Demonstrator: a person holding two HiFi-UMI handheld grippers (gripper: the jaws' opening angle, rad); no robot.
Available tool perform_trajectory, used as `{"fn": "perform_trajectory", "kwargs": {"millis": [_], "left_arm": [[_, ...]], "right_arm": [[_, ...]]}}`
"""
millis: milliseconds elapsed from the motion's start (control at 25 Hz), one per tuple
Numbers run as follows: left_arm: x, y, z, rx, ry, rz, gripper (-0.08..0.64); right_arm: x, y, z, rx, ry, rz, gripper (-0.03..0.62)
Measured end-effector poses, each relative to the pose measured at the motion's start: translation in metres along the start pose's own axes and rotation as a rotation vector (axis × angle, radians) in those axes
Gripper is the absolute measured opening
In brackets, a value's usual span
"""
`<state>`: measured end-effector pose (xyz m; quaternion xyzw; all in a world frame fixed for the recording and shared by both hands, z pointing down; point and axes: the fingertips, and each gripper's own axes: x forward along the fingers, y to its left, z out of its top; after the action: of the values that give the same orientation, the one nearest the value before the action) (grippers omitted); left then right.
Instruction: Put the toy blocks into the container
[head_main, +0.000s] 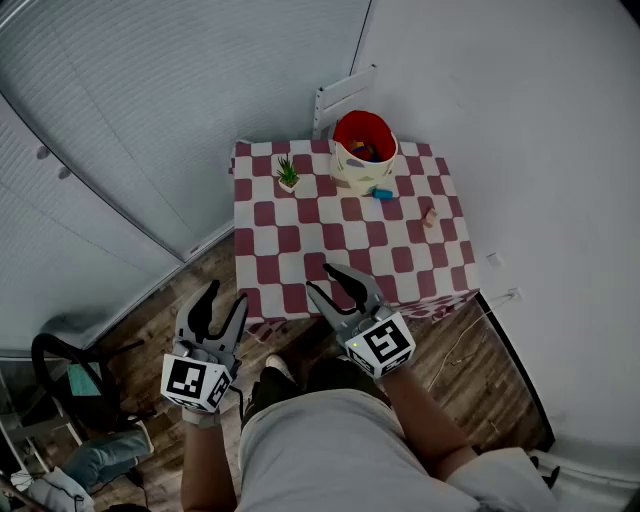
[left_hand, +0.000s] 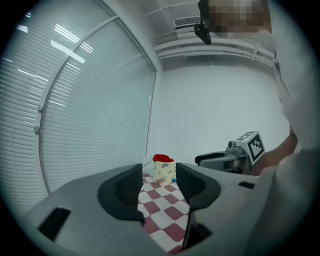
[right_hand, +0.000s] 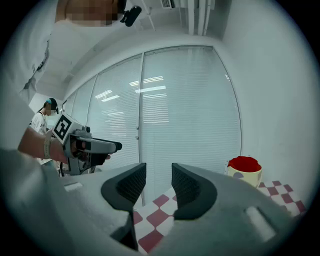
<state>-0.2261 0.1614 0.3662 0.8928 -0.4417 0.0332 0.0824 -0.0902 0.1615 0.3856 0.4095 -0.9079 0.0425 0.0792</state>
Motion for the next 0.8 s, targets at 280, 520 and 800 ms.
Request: {"fn": "perform_trajectory", "kwargs": {"millis": [280, 520, 800], "left_arm": [[0.007, 0.028, -0.012, -0.012, 0.02, -0.049, 0.189], [0.028, 0.035, -0.019, -0.021, 0.051, -0.089, 0.189], [0.064, 0.044, -0.023, -0.034, 0.078, -0.04, 0.189]], "right_arm": [[0.031, 0.006, -0.001, -0.016, 0.022, -0.026, 0.149], [0.048, -0.011, -0.002, -0.038, 0.037, -0.044, 0.149], [0.072, -0.049, -0.008, -0.048, 0.052, 0.004, 0.149]]}}
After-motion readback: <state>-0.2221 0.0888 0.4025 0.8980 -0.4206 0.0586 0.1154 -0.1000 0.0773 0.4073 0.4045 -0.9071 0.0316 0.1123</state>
